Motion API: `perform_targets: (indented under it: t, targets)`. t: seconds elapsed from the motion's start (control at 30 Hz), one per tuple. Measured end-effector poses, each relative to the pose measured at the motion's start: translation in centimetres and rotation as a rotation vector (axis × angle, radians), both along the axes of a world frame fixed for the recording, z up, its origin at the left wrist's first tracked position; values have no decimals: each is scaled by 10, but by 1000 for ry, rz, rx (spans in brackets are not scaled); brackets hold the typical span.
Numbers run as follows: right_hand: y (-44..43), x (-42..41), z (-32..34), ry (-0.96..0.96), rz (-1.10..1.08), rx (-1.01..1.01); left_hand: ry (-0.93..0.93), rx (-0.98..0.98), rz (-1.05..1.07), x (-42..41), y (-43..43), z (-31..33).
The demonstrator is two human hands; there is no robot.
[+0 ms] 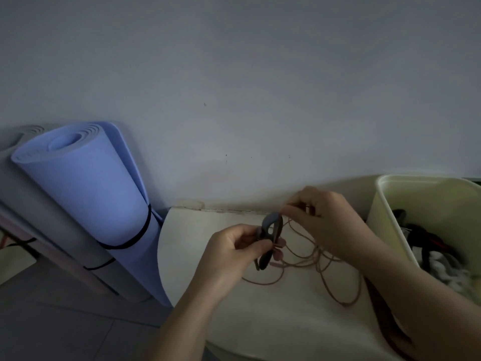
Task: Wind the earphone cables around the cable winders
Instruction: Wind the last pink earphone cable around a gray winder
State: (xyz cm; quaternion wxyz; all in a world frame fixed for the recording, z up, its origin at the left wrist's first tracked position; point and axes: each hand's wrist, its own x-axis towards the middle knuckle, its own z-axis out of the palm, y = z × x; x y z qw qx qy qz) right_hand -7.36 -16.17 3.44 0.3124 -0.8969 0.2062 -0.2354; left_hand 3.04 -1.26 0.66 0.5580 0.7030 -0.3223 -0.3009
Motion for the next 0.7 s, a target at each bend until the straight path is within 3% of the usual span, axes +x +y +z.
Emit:
perform_targets:
  t: [0.17,0.37,0.57,0.7]
  targets:
    - [-6,0,-3,10,54,254,123,-88,-115,-2,1,9]
    - [2,10,-20,148,168,544,509,-350,-79,5,3,10]
    - [36,23,-30,159,153,239,789,-485,-45,16,8,8]
    - [50,24,-41,237,228,-35,840,-481,150,21,10,8]
